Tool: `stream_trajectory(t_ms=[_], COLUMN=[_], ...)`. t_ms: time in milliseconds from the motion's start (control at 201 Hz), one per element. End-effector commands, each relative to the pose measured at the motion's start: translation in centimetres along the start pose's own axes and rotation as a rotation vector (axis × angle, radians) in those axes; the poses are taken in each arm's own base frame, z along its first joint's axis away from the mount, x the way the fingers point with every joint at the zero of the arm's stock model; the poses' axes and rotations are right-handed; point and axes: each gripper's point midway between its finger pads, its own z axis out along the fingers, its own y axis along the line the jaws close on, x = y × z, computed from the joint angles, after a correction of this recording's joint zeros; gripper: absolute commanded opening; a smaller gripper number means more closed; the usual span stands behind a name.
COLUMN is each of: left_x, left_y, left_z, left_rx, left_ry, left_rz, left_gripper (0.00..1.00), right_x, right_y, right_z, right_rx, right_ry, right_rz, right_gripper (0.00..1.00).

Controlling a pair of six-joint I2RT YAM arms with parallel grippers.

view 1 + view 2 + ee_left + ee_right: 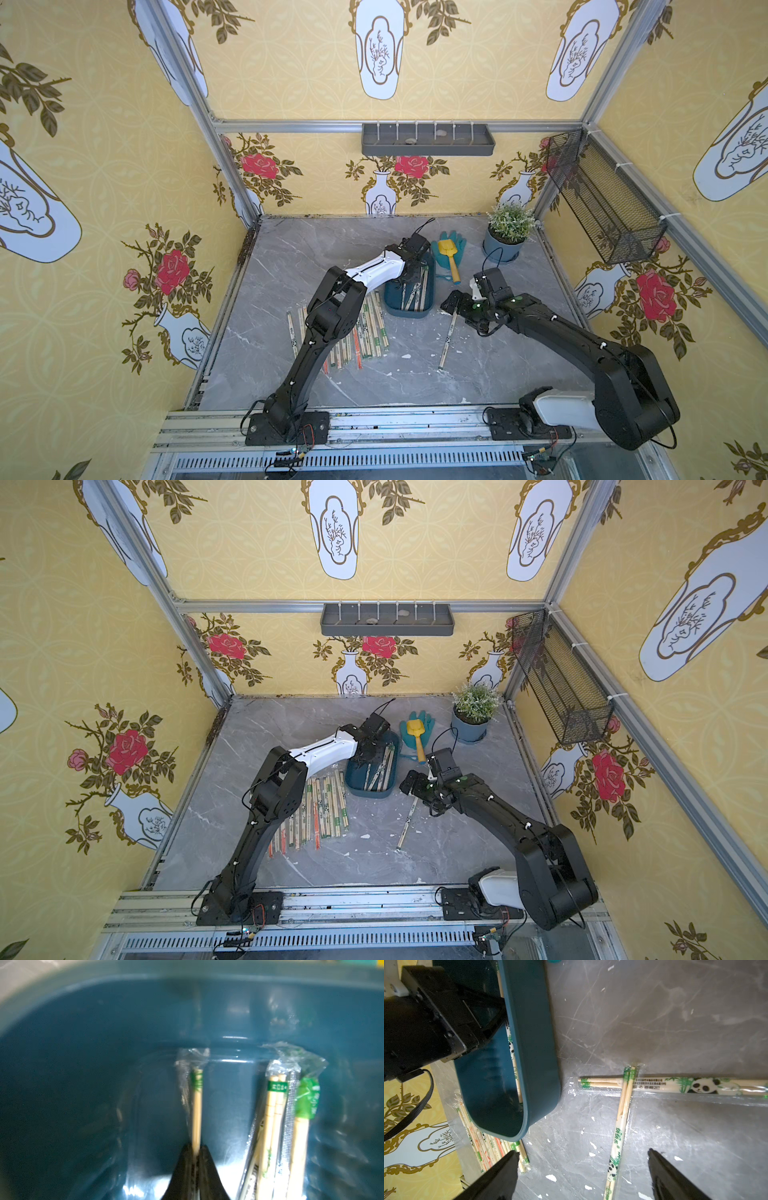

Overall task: Take the paired disposable chopsticks out of the storage box
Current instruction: Pick up the paired disposable chopsticks from the storage box.

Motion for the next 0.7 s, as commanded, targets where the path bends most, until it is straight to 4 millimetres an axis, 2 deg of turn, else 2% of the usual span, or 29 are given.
stream_trajectory(t_ms=[0,90,189,339,448,578,692], left_x=[0.7,-0.5,-2.5,-6.1,-7.8,-8.2,-7.2], left_y=[0.5,0.1,-0.4,-1.1,-0.9,0.9,4.3], left_z=[-0.2,-1.3,-3.3,-7.8,-11.4,-14.8,-16.3], left_rx=[-0.005,0.022,0.066,0.144,0.175,0.190,0.178], left_ry=[0.035,0.000,-0.052,-0.158,-0.220,-0.276,-0.287], left_rz=[0.026,0.027,0.027,0.034,0.021,-0.026,-0.120], left_gripper=[0.05,0.00,0.00,0.00,0.00,0.00,0.00], right_x=[-0.4,-0.4,-0.3,-0.3,-0.4,-0.4,-0.5], right_y=[0.4,0.5,0.3,0.6,0.5,0.6,0.5], right_z=[-0.3,-0.3,-0.1,-0.2,-0.1,0.1,0.2], right_rx=[-0.014,-0.016,-0.009,-0.018,-0.012,-0.013,-0.013], right_ry=[-0.019,-0.020,-0.014,-0.015,-0.013,-0.010,-0.008], right_rz=[0.003,-0.001,-0.001,0.000,-0.003,-0.002,-0.005], right_gripper=[0.97,0.97,0.97,0.97,0.97,0.97,0.97])
